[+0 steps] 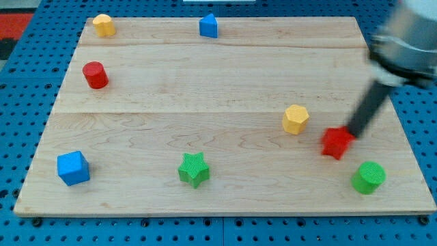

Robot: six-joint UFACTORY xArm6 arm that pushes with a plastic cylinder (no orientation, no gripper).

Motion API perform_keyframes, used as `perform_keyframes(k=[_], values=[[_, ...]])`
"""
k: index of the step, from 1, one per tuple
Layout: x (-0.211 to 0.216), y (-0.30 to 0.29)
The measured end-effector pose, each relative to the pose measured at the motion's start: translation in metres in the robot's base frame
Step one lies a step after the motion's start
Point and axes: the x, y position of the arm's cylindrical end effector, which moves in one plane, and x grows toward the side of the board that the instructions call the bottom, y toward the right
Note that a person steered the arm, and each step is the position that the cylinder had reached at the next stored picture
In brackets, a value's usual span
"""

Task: Move the green circle diagonally top left to the green star

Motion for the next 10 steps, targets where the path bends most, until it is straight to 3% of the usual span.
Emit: perform_keyframes(k=[1, 2, 3, 4, 5, 6, 7, 10], values=[[-0.041, -0.094], [-0.036, 0.028], [0.033, 0.133], [0.107, 0.141], [0.109, 0.070], [0.065, -0.057], [0.021, -0.137], [-0.029, -0.301]])
